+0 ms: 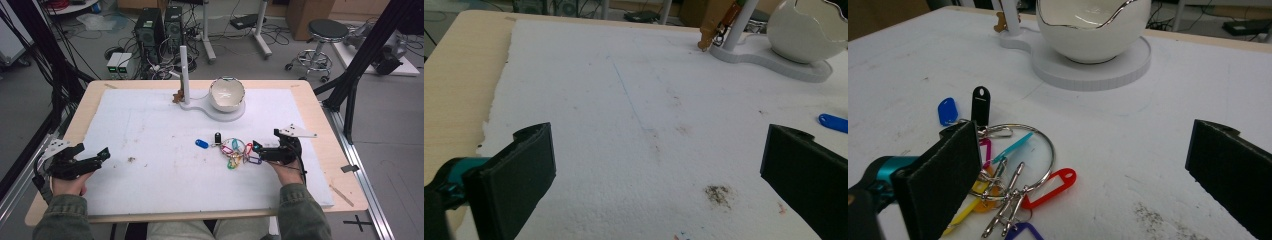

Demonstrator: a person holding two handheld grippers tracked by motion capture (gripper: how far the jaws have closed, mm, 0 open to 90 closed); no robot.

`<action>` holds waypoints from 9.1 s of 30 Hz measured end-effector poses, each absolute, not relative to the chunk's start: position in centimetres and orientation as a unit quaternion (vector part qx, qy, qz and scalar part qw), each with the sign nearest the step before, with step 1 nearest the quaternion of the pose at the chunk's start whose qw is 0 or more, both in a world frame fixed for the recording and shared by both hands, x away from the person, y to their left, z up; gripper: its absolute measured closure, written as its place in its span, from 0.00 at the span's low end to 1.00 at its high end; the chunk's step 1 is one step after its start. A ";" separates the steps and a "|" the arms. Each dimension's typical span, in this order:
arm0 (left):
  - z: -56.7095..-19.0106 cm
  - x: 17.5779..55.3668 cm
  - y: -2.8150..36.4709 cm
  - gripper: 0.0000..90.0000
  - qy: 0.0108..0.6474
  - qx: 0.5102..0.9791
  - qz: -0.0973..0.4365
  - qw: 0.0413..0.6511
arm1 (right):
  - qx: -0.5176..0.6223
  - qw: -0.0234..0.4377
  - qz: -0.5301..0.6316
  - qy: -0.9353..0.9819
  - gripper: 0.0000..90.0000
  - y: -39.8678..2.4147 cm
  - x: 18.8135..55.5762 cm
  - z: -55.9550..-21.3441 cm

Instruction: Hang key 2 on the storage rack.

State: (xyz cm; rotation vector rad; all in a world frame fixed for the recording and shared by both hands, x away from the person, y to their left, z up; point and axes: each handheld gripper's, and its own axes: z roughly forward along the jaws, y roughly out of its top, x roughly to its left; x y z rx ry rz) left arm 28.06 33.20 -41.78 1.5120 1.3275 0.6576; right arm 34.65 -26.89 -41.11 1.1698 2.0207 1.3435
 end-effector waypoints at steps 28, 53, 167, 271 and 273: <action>-41.9 27.9 33.2 0.02 0.546 0.626 0.271 0.485 | 0.396 0.143 0.438 0.795 0.04 -22.2 37.7 -41.4; -42.0 28.0 32.9 0.02 0.541 0.635 0.273 0.479 | 0.479 0.052 0.322 0.815 0.62 -18.5 39.9 -42.9; -41.9 27.9 33.1 0.02 0.530 0.623 0.242 0.523 | 0.393 0.037 0.475 0.787 0.98 -8.2 48.5 -19.9; -42.2 28.5 32.8 0.02 0.530 0.630 0.236 0.517 | 0.376 0.083 0.389 0.837 0.01 -11.6 49.4 -26.7; -42.2 28.5 32.7 0.02 0.530 0.629 0.235 0.518 | 0.377 0.086 0.388 0.836 0.01 -12.1 49.2 -27.0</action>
